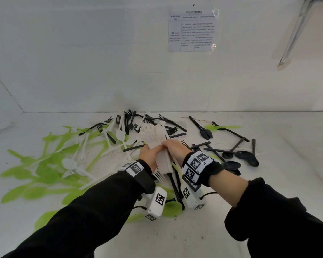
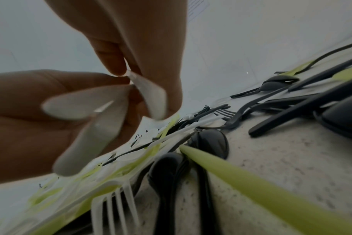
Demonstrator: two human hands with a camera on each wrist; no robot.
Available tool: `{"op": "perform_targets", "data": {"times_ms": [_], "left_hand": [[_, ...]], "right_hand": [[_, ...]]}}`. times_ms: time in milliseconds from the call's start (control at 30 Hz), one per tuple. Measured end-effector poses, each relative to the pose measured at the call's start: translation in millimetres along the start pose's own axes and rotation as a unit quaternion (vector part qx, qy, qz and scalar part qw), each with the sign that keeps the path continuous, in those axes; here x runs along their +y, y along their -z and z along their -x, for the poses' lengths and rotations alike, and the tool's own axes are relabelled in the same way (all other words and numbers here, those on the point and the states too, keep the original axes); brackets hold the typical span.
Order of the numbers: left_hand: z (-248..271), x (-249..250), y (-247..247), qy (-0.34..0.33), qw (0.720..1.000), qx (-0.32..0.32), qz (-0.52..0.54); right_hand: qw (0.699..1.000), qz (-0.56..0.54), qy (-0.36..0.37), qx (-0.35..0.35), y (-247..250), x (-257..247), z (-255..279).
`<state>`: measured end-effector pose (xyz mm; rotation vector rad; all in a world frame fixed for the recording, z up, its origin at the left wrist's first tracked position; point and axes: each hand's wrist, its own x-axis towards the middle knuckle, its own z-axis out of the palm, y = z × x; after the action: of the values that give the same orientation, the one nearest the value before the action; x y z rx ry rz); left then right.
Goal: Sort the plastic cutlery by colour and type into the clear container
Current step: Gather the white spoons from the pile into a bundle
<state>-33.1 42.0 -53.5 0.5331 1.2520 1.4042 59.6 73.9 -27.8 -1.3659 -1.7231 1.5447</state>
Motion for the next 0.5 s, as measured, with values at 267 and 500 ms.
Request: {"op": "perform_targets", "data": {"times_ms": [267,500], "left_hand": [[-1.2,0.6,10.8,-0.003,1.0,0.004,-0.008],[-2.6,2.8,25.5,-0.024,0.998,-0.027,-0.044]], "right_hand": [[0.999,-0.008,0.001,0.052,-15.4,-4.2,-1.4],[0.994,-0.035,-0.069,0.083,-29.9,-9.0,-16.2]]}}
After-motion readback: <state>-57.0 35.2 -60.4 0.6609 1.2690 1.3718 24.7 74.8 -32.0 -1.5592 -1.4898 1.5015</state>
